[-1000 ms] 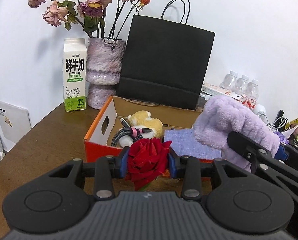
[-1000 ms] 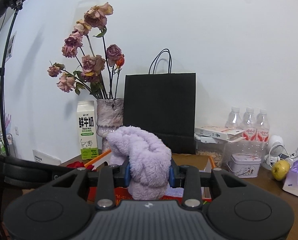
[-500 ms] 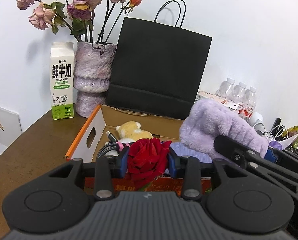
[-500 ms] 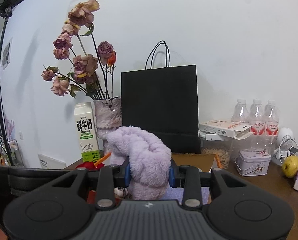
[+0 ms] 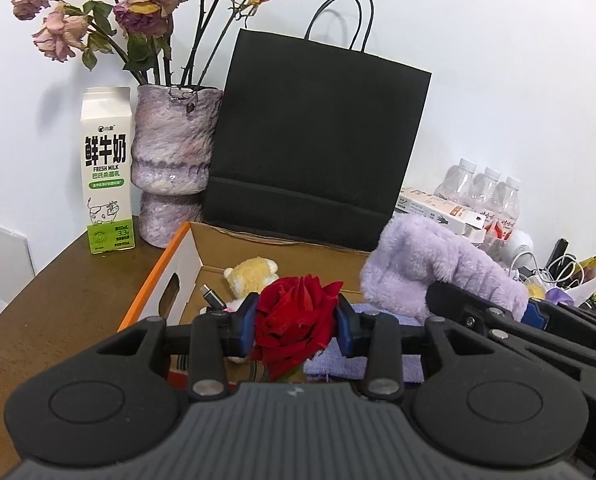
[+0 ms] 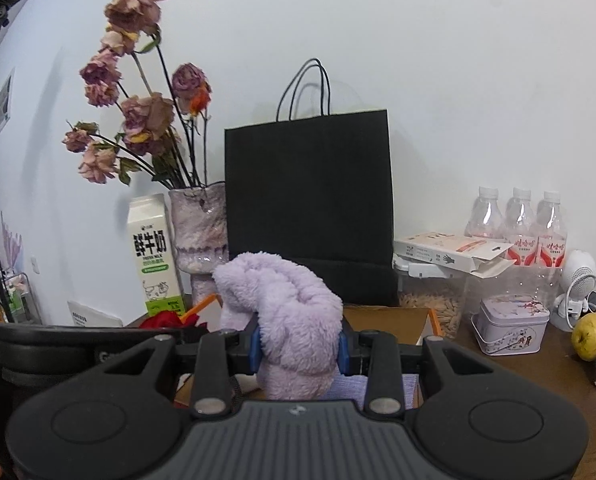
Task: Organize objects
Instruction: 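Open the left gripper dropping the rose while the right gripper releases the headband into the box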
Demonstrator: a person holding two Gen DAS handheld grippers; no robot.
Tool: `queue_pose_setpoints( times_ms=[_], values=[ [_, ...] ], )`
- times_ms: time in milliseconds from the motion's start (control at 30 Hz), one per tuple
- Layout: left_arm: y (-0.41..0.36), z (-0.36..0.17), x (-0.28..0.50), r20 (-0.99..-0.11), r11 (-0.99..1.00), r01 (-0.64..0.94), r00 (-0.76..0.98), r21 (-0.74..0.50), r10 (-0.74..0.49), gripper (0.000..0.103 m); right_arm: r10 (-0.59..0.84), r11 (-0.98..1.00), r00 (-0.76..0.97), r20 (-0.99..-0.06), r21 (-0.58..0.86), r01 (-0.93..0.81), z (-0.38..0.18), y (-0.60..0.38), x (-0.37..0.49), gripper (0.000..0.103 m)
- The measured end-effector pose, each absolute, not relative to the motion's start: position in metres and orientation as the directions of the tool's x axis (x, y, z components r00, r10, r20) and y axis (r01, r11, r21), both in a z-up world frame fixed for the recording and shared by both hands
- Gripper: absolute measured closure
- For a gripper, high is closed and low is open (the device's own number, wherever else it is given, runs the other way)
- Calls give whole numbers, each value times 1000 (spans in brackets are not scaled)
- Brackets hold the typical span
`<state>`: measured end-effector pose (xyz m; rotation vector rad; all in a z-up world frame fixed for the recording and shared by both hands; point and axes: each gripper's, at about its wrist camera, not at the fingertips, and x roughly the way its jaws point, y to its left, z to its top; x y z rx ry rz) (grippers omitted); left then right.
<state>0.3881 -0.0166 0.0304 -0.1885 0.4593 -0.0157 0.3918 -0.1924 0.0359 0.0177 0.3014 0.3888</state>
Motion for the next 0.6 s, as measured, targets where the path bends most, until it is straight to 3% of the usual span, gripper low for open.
queue_pose_setpoints(
  times_ms=[600],
  values=[
    [-10,16,430,-479,988,-36,877,-150,-41,64,326,943,872,-365,57,-328,9,-197,439,70]
  ],
)
